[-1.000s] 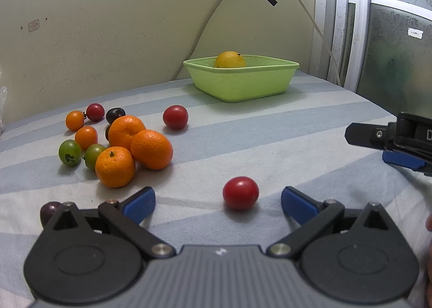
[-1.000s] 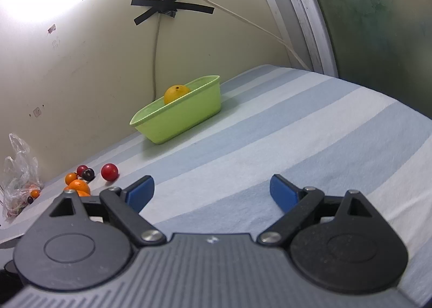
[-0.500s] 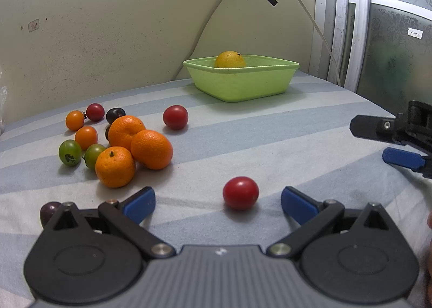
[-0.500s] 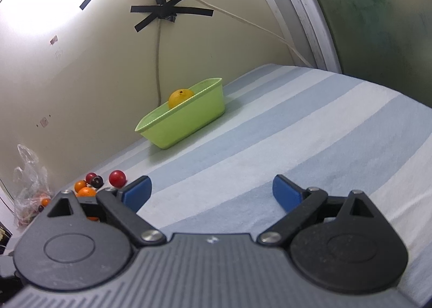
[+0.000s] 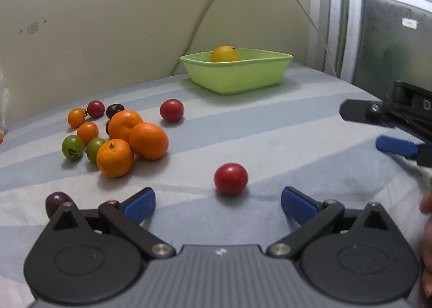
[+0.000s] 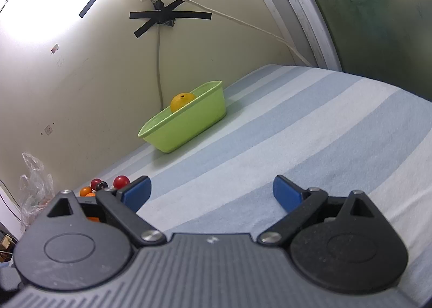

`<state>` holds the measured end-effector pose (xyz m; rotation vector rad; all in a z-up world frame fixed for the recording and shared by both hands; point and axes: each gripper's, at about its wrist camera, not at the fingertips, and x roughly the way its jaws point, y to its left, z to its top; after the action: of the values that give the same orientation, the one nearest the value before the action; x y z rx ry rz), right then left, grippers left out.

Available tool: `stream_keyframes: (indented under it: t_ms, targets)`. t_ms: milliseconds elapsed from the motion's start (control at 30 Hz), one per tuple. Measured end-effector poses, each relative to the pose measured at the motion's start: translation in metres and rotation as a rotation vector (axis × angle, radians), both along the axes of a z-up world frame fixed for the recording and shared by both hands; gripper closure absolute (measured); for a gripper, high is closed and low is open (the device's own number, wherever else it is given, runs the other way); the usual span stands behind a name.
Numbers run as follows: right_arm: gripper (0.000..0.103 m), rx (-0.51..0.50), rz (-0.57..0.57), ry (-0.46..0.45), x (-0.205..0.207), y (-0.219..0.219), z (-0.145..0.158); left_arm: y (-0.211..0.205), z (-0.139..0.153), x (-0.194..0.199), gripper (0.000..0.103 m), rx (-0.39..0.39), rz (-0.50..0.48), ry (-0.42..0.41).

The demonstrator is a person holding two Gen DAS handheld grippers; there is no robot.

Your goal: Organize fruits

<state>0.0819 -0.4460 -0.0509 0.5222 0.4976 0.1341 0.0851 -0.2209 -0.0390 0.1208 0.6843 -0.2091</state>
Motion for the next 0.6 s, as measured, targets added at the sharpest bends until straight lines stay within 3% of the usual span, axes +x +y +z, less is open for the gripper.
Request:
stream_keyframes:
  t_ms: [100,233,367,500,600]
  targets:
    - [0.005,-0.008,-0.002,-0.002,-0.001,0.001,0.0,0.008,0.002,-0.01,0.0,-0.053,-0.003,-0.019]
    - [0.005,-0.025,-0.005,-0.005,-0.002,0.003,0.001,0.02,0.005,-0.037,0.0,-0.087,0.056,-0.157]
    - [0.005,-0.041,-0.007,-0.003,-0.002,0.003,0.001,0.037,0.014,-0.061,0.0,-0.11,0.098,-0.24]
    - [0.005,-0.052,-0.011,-0.002,-0.003,0.003,0.001,0.057,0.03,-0.087,0.0,-0.059,0.131,-0.355]
    - [0.005,-0.064,-0.012,0.001,-0.002,0.005,0.001,0.069,0.038,-0.107,0.0,-0.048,0.165,-0.365]
